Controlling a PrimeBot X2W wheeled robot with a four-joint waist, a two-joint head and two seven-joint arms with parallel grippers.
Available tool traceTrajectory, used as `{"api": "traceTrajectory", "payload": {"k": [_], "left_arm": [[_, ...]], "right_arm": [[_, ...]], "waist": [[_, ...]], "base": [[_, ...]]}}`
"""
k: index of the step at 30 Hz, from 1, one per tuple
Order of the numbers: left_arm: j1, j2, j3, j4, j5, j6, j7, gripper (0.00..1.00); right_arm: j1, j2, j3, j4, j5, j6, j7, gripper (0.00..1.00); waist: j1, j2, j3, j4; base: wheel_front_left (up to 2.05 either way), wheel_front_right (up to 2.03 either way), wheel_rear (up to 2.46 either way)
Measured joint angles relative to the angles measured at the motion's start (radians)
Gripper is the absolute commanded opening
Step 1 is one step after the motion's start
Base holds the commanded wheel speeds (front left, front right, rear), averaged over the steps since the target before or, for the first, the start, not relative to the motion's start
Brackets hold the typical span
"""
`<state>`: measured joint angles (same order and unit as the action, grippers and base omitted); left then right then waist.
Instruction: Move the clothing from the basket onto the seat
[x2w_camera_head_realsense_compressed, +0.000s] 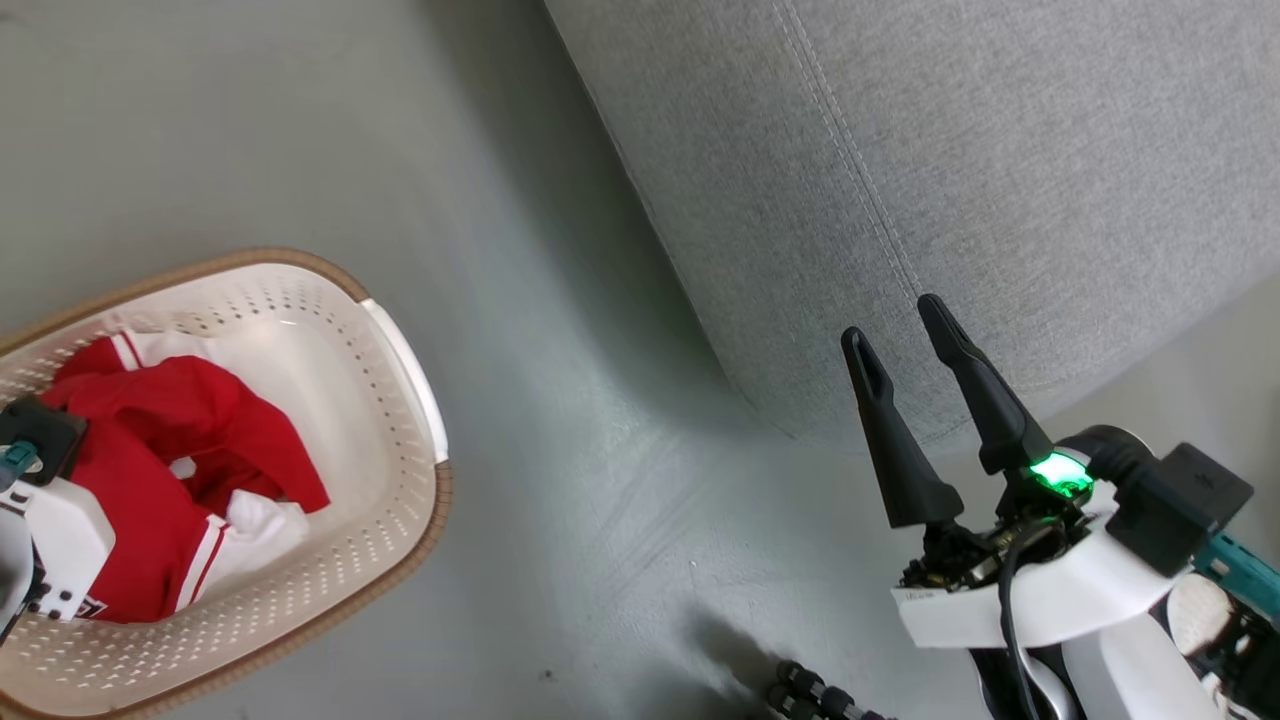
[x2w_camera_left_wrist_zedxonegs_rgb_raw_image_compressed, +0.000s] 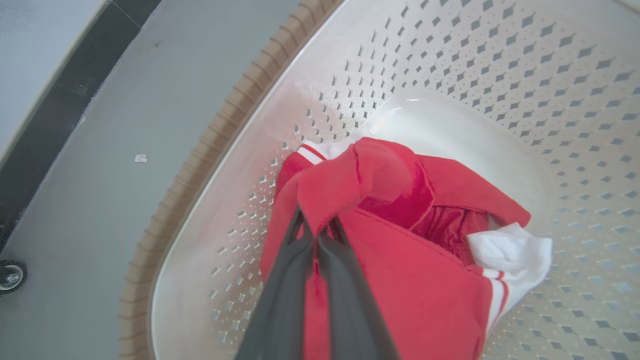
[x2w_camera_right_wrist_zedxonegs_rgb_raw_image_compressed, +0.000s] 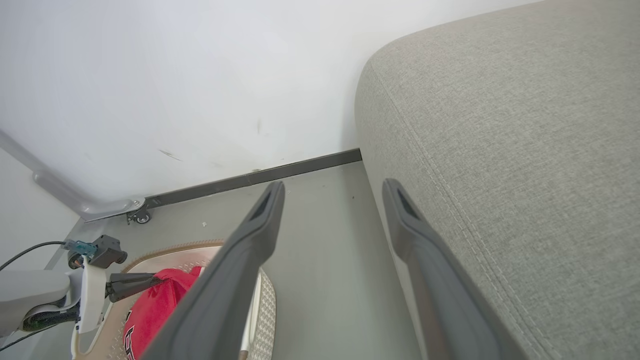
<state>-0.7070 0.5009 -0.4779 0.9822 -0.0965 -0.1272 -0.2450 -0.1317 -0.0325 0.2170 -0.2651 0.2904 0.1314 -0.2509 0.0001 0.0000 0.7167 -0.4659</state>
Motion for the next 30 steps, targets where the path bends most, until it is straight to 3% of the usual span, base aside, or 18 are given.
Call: {"api": "traceTrajectory", "payload": {"k": [7, 30], "left_arm": [[0.002, -0.036, 0.022, -0.036, -0.044, 0.000, -0.003, 0.00], [0.089, -0.140, 0.210, -0.445, -0.170, 0.006, -0.004, 0.00]], "right_arm": [[-0.046, -0.001, -0.005, 0.049, -0.002, 0.000, 0.000, 1.00], [-0.081, -0.008, -0.015, 0.237, -0.055, 0.000, -0.001, 1.00]], "waist": [[0.0000, 0.0000, -0.055, 0.027], [0.0000, 0.0000, -0.299, 0.165]], "base": [[0.00, 0.00, 0.00], [0.00, 0.00, 0.00]]}}
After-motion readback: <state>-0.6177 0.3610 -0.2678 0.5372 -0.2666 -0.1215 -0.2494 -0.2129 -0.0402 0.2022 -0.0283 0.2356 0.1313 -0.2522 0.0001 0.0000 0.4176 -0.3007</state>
